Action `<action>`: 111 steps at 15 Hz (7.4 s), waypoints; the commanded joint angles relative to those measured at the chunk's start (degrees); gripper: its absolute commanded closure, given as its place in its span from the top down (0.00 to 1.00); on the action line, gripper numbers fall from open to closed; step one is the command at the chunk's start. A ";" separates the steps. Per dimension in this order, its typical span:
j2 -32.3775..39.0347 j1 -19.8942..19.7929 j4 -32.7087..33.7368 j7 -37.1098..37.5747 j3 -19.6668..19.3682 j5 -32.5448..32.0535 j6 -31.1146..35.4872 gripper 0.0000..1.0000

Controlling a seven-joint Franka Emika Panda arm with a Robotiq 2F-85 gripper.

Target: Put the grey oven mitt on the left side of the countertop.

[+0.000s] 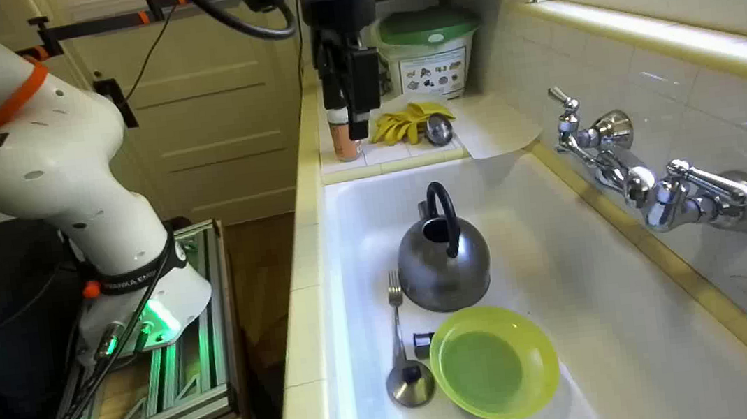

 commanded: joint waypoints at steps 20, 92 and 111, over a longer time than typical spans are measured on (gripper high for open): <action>-14.64 8.30 17.86 12.92 14.62 9.93 0.07 1.00; 11.89 11.54 61.09 36.23 25.52 22.06 15.29 0.02; -2.73 10.83 42.75 19.84 17.45 23.25 0.17 0.02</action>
